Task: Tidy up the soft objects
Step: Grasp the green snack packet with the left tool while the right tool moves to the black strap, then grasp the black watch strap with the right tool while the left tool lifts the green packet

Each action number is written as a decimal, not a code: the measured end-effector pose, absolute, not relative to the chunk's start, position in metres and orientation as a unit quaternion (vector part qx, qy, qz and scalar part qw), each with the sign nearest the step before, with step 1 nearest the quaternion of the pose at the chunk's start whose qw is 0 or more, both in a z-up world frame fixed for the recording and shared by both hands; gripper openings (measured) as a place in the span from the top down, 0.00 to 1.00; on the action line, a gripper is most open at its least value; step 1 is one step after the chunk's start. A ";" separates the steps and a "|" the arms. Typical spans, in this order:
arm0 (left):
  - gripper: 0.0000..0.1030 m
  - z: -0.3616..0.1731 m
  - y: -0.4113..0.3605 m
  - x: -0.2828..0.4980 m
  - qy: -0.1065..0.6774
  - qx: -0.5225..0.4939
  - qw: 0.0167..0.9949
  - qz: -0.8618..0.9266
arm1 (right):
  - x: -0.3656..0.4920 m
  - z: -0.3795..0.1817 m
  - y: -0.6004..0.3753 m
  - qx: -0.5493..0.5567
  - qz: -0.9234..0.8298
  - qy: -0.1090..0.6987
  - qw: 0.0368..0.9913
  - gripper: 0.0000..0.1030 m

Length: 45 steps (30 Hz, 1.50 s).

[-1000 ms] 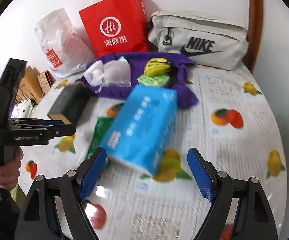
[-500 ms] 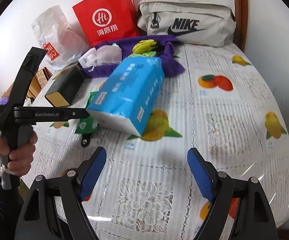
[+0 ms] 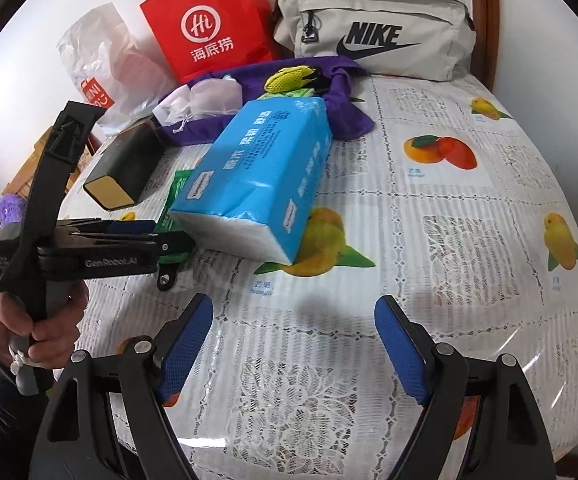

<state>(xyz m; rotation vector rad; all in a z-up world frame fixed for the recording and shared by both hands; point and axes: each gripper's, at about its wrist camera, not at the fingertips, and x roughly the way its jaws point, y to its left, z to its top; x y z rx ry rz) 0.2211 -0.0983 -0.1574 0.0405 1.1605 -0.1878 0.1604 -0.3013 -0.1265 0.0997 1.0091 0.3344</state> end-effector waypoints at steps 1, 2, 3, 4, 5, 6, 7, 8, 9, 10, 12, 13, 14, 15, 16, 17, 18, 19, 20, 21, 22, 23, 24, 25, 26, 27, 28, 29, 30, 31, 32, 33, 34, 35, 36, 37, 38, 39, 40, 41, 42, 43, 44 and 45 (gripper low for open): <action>0.39 -0.157 -0.098 0.221 0.547 0.024 0.832 -0.089 | 0.160 -0.127 -0.299 0.045 0.161 0.482 0.860 0.20; 0.39 -0.157 -0.096 0.219 0.547 0.026 0.832 -0.090 | 0.160 -0.128 -0.297 0.045 0.161 0.483 0.859 0.20; 0.37 -0.157 -0.091 0.217 0.547 0.023 0.832 -0.089 | 0.159 -0.129 -0.296 0.044 0.162 0.484 0.859 0.20; 0.37 -0.156 -0.088 0.215 0.547 0.021 0.832 -0.088 | 0.159 -0.130 -0.295 0.045 0.163 0.485 0.858 0.20; 0.37 -0.155 -0.083 0.212 0.548 0.018 0.832 -0.086 | 0.159 -0.131 -0.293 0.046 0.166 0.486 0.857 0.20; 0.37 -0.155 -0.079 0.210 0.549 0.016 0.831 -0.084 | 0.159 -0.132 -0.292 0.046 0.168 0.487 0.856 0.20; 0.37 -0.155 -0.076 0.209 0.550 0.015 0.831 -0.082 | 0.159 -0.133 -0.290 0.046 0.169 0.487 0.855 0.20; 0.37 -0.154 -0.073 0.208 0.552 0.011 0.830 -0.081 | 0.159 -0.134 -0.288 0.044 0.172 0.488 0.855 0.20; 0.37 -0.154 -0.071 0.207 0.552 0.007 0.830 -0.082 | 0.158 -0.134 -0.286 0.043 0.174 0.489 0.854 0.20; 0.38 -0.152 -0.069 0.207 0.551 -0.001 0.830 -0.087 | 0.158 -0.134 -0.284 0.042 0.176 0.489 0.853 0.20; 0.38 -0.150 -0.070 0.208 0.546 -0.013 0.832 -0.101 | 0.158 -0.135 -0.281 0.039 0.179 0.490 0.853 0.20; 0.38 -0.151 -0.073 0.210 0.546 -0.016 0.831 -0.105 | 0.158 -0.135 -0.280 0.037 0.179 0.490 0.852 0.20; 0.38 -0.151 -0.076 0.213 0.548 -0.016 0.830 -0.108 | 0.158 -0.134 -0.279 0.036 0.180 0.491 0.852 0.20; 0.38 -0.152 -0.080 0.215 0.549 -0.014 0.829 -0.110 | 0.158 -0.134 -0.279 0.036 0.180 0.490 0.852 0.20; 0.38 -0.154 -0.083 0.217 0.549 -0.012 0.829 -0.109 | 0.157 -0.134 -0.279 0.036 0.179 0.490 0.852 0.20; 0.38 -0.155 -0.087 0.220 0.548 -0.007 0.830 -0.102 | 0.156 -0.134 -0.279 0.036 0.178 0.490 0.853 0.20; 0.38 -0.156 -0.089 0.222 0.544 -0.003 0.834 -0.092 | 0.156 -0.134 -0.280 0.036 0.177 0.491 0.852 0.20; 0.38 -0.156 -0.090 0.223 0.541 -0.001 0.836 -0.087 | 0.155 -0.134 -0.281 0.036 0.176 0.492 0.852 0.20; 0.39 -0.157 -0.091 0.224 0.538 0.000 0.839 -0.084 | 0.154 -0.134 -0.282 0.037 0.175 0.493 0.852 0.20; 0.44 -0.157 -0.091 0.224 0.536 0.002 0.840 -0.082 | 0.153 -0.134 -0.282 0.037 0.174 0.493 0.852 0.20; 0.57 -0.156 -0.090 0.223 0.533 0.006 0.842 -0.081 | 0.153 -0.134 -0.283 0.037 0.173 0.494 0.851 0.20; 0.63 -0.155 -0.091 0.222 0.531 0.006 0.842 -0.091 | 0.152 -0.134 -0.284 0.037 0.172 0.495 0.851 0.20; 0.69 -0.153 -0.090 0.222 0.532 -0.003 0.840 -0.104 | 0.152 -0.134 -0.285 0.038 0.170 0.495 0.851 0.20; 0.70 -0.152 -0.089 0.223 0.532 -0.007 0.840 -0.106 | 0.152 -0.134 -0.285 0.039 0.171 0.495 0.851 0.20; 0.71 -0.151 -0.087 0.222 0.531 -0.011 0.840 -0.110 | 0.152 -0.134 -0.285 0.040 0.171 0.495 0.851 0.20; 0.72 -0.150 -0.085 0.222 0.530 -0.015 0.840 -0.112 | 0.152 -0.134 -0.284 0.039 0.171 0.495 0.851 0.20; 0.72 -0.149 -0.083 0.220 0.529 -0.021 0.841 -0.113 | 0.151 -0.133 -0.283 0.037 0.172 0.494 0.851 0.20; 0.73 -0.147 -0.080 0.218 0.527 -0.026 0.841 -0.115 | 0.151 -0.132 -0.281 0.036 0.173 0.494 0.852 0.20; 0.73 -0.143 -0.076 0.215 0.524 -0.033 0.843 -0.120 | 0.150 -0.131 -0.280 0.036 0.174 0.492 0.852 0.20; 0.73 -0.140 -0.074 0.212 0.520 -0.039 0.844 -0.126 | 0.149 -0.129 -0.279 0.034 0.176 0.491 0.853 0.20; 0.73 -0.137 -0.071 0.209 0.518 -0.044 0.844 -0.131 | 0.147 -0.128 -0.277 0.033 0.177 0.490 0.853 0.20; 0.73 -0.134 -0.068 0.205 0.516 -0.048 0.844 -0.137 | 0.146 -0.127 -0.275 0.032 0.179 0.489 0.853 0.20; 0.73 -0.130 -0.065 0.201 0.513 -0.049 0.845 -0.142 | 0.145 -0.127 -0.274 0.032 0.181 0.489 0.853 0.20; 0.73 -0.128 -0.062 0.198 0.511 -0.049 0.846 -0.144 | 0.145 -0.126 -0.271 0.033 0.183 0.488 0.852 0.20; 0.73 -0.127 -0.057 0.194 0.511 -0.047 0.847 -0.138 | 0.144 -0.126 -0.268 0.033 0.187 0.488 0.852 0.20; 0.73 -0.127 -0.051 0.190 0.512 -0.046 0.848 -0.129 | 0.144 -0.126 -0.265 0.032 0.191 0.487 0.852 0.20; 0.73 -0.128 -0.045 0.187 0.513 -0.045 0.848 -0.124 | 0.143 -0.125 -0.260 0.030 0.197 0.483 0.853 0.20; 0.73 -0.130 -0.039 0.184 0.515 -0.047 0.848 -0.117 | 0.143 -0.125 -0.256 0.028 0.202 0.480 0.853 0.20; 0.73 -0.131 -0.030 0.180 0.516 -0.051 0.848 -0.108 | 0.143 -0.125 -0.252 0.026 0.207 0.477 0.854 0.20; 0.73 -0.134 -0.022 0.176 0.520 -0.054 0.846 -0.103 | 0.144 -0.126 -0.245 0.020 0.213 0.473 0.855 0.20; 0.73 -0.136 -0.017 0.174 0.522 -0.054 0.846 -0.097 | 0.145 -0.127 -0.240 0.015 0.216 0.470 0.856 0.20; 0.73 -0.137 -0.010 0.172 0.523 -0.053 0.846 -0.085 | 0.147 -0.129 -0.233 0.009 0.219 0.467 0.857 0.20; 0.73 -0.138 -0.003 0.168 0.522 -0.050 0.848 -0.075 | 0.150 -0.132 -0.226 0.003 0.222 0.465 0.857 0.22; 0.73 -0.138 0.002 0.165 0.522 -0.049 0.849 -0.072 | 0.153 -0.134 -0.220 -0.002 0.225 0.465 0.856 0.24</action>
